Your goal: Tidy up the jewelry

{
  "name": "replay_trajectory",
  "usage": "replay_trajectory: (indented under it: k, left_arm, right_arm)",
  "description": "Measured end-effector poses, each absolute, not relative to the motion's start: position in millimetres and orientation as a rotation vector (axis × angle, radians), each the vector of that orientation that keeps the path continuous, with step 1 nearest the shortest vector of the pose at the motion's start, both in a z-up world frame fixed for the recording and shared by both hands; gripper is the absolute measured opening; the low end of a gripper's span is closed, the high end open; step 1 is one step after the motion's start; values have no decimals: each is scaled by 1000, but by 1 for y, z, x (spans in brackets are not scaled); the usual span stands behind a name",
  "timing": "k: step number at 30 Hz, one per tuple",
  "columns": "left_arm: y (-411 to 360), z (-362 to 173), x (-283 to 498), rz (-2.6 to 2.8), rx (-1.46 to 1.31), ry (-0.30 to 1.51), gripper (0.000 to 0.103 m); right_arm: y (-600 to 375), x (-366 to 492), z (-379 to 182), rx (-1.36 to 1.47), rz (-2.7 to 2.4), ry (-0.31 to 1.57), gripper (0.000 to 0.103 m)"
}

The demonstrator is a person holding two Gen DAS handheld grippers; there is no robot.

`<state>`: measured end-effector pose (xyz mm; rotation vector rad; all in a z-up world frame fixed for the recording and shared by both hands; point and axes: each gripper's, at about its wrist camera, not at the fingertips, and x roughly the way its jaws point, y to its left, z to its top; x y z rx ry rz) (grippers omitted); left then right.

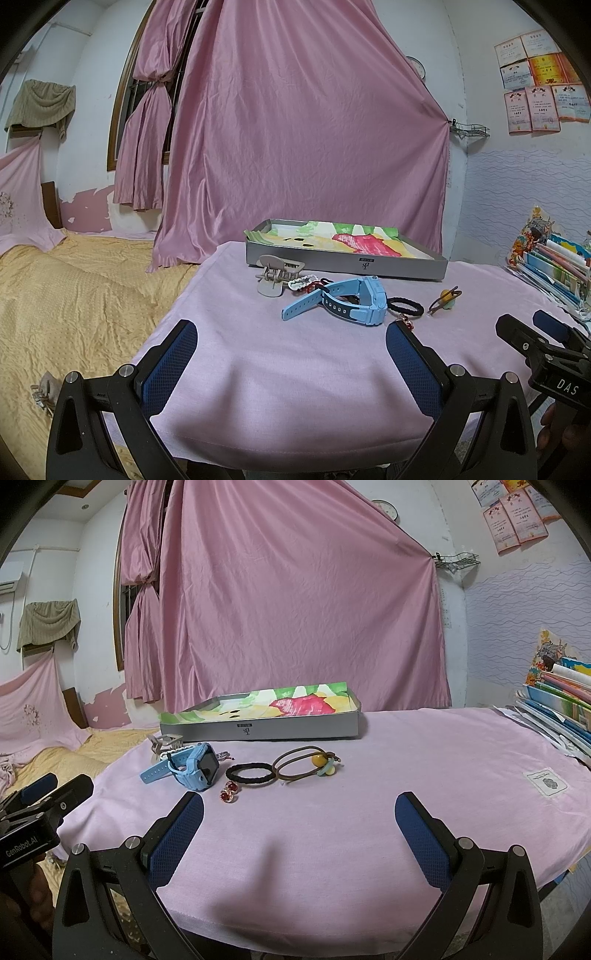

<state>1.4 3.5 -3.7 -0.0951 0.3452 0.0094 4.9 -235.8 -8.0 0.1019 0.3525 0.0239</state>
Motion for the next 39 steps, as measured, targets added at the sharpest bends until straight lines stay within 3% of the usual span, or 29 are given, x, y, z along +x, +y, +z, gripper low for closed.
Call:
replay_trajectory:
  k: [18,31,39]
  left_arm:
    - [-1,-11,4,-3,-106,361,103]
    - [-8,2,41,-148,-143,426,103]
    - [-25,8,73,-209,-158,459,102]
  right_arm:
    - [-232,5,-15,119,33,357,102]
    - [-259,26,9,106,36,337,102]
    - [-278,71,18,178,113,440,102]
